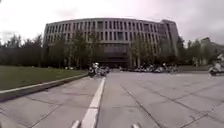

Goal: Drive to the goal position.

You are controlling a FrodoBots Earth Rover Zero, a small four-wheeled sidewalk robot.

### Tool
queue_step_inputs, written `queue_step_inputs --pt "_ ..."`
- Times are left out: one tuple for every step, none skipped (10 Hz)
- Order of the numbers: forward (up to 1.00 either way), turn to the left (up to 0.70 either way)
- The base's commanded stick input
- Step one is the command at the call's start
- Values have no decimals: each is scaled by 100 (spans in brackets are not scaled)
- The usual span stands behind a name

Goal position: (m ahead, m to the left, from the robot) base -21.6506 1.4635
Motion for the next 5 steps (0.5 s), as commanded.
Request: queue_step_inputs --pt "70 -25" --pt "70 -9" --pt "70 -2" --pt "70 0" --pt "70 0"
